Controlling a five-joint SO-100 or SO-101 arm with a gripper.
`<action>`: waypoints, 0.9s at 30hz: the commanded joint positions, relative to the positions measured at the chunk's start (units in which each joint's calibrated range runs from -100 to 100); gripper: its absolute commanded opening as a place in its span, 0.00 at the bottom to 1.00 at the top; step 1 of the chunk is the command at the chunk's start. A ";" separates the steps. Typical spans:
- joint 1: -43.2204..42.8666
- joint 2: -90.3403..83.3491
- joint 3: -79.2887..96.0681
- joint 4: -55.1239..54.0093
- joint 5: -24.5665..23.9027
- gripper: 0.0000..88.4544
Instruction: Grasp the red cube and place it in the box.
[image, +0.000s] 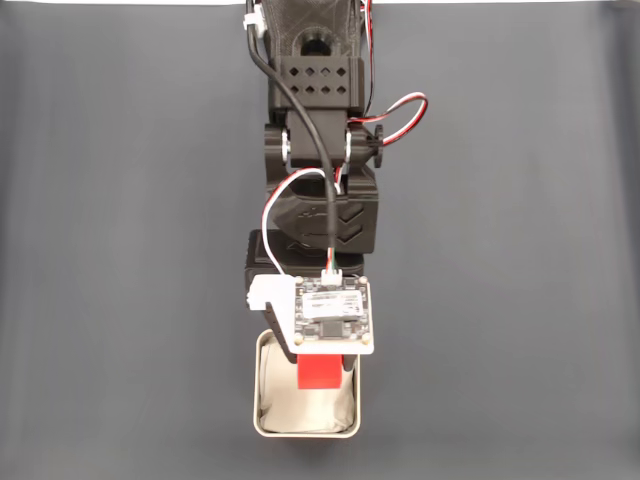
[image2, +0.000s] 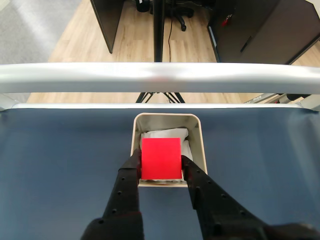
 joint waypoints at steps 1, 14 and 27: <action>0.99 -0.48 -2.95 -2.06 -0.10 0.05; 1.28 0.74 -3.78 -3.29 0.15 0.05; 0.99 0.65 -3.87 -3.94 0.05 0.19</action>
